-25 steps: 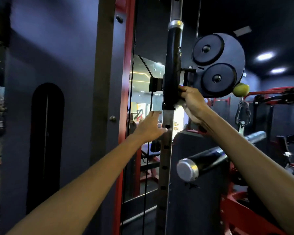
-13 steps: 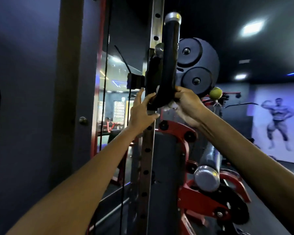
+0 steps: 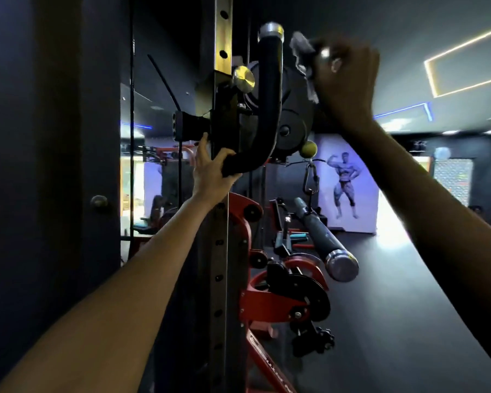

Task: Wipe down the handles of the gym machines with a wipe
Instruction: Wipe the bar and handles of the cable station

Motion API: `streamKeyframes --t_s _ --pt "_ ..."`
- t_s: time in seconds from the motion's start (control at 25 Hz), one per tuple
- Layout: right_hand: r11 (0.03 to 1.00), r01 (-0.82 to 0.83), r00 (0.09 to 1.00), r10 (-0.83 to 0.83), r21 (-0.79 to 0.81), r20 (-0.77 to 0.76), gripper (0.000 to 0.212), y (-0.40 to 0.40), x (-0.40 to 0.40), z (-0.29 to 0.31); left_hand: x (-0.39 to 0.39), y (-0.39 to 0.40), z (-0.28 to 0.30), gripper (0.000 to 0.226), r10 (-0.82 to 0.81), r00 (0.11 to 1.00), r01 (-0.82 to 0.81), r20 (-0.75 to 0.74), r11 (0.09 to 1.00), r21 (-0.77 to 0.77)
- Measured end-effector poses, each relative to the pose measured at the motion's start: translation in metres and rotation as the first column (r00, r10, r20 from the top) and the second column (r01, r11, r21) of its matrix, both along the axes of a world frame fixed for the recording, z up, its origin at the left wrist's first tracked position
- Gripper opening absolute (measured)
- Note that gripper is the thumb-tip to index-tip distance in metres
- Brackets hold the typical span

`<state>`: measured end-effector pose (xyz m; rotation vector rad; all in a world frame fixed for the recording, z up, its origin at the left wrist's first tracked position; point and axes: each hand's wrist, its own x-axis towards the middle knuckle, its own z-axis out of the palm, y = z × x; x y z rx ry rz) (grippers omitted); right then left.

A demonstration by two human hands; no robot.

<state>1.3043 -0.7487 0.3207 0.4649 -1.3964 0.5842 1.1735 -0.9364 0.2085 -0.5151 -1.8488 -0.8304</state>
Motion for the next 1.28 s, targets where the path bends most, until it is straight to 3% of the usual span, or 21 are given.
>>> streamKeyframes --t_s 0.16,0.32,0.56,0.84,1.04,1.16,1.28 --pt "0.975 0.072 0.996 -0.079 0.209 0.027 0.033 -0.026 -0.017 -0.010 0.005 0.000 -0.001 0.034 -0.046 0.998 0.046 0.050 0.999 -0.006" --pt "0.948 0.073 0.996 -0.084 0.309 0.022 0.020 -0.033 -0.011 -0.055 0.008 -0.001 -0.001 0.034 -0.048 0.996 0.048 0.071 0.999 -0.008" --pt "0.977 0.108 0.994 -0.103 0.181 -0.037 0.023 -0.027 -0.009 0.025 0.007 0.001 -0.002 0.035 -0.046 0.997 0.046 0.055 0.999 -0.001" --pt "0.909 0.099 0.995 -0.081 0.405 -0.062 0.025 -0.026 -0.018 -0.060 0.012 0.000 0.003 0.039 -0.013 0.989 0.019 0.145 0.999 -0.041" --pt "0.934 0.134 0.991 -0.118 0.330 -0.068 0.021 -0.023 -0.011 -0.013 0.015 0.002 0.002 0.037 -0.016 0.986 0.020 0.164 0.999 -0.027" --pt "0.857 0.204 0.979 -0.176 0.474 -0.102 0.021 -0.025 -0.011 -0.035 0.016 0.002 0.003 0.038 -0.006 0.985 0.012 0.172 0.999 -0.032" --pt "0.682 0.306 0.952 -0.207 0.665 -0.227 0.019 -0.020 -0.007 -0.054 0.019 0.003 0.003 0.038 0.006 0.985 0.002 0.172 0.999 -0.049"
